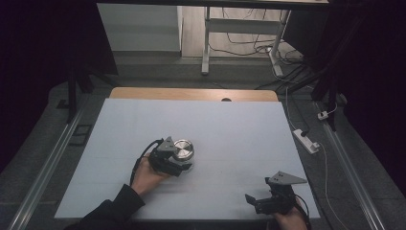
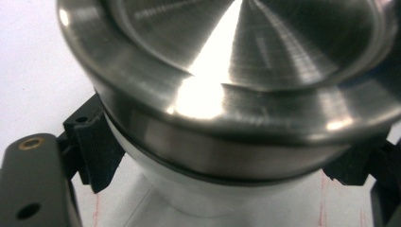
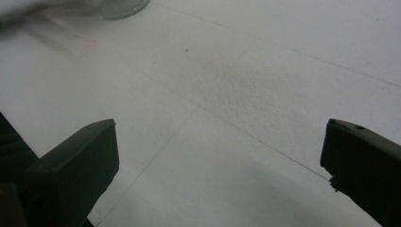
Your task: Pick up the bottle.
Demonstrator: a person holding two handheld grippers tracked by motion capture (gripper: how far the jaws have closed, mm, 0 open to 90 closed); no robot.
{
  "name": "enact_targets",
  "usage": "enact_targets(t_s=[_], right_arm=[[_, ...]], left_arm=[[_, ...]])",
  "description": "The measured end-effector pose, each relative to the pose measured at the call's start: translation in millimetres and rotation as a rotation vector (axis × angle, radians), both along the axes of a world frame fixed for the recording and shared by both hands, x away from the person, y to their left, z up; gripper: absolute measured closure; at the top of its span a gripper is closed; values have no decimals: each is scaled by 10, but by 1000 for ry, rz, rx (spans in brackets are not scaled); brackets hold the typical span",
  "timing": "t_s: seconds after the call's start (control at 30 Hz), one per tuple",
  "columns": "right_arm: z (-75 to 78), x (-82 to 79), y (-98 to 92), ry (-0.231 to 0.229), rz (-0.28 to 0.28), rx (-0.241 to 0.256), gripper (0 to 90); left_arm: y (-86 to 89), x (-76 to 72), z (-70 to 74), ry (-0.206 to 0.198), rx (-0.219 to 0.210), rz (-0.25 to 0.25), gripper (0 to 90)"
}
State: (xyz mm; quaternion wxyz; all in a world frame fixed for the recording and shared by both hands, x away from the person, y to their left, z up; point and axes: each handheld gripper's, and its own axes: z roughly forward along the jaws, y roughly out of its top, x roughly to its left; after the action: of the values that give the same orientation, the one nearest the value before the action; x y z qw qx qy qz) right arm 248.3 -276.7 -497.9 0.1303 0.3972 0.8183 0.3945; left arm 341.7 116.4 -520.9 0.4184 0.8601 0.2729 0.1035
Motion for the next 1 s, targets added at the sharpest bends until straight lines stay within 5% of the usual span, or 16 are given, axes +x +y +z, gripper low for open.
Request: enact_targets(t_s=[0.6, 1.0], right_arm=[[2, -5, 3, -2, 3, -2, 0], [2, -6, -1, -8, 7, -1, 0]], left_arm=[[-47, -50, 22, -6, 17, 55, 157], [19, -82, 174, 3, -16, 52, 157]])
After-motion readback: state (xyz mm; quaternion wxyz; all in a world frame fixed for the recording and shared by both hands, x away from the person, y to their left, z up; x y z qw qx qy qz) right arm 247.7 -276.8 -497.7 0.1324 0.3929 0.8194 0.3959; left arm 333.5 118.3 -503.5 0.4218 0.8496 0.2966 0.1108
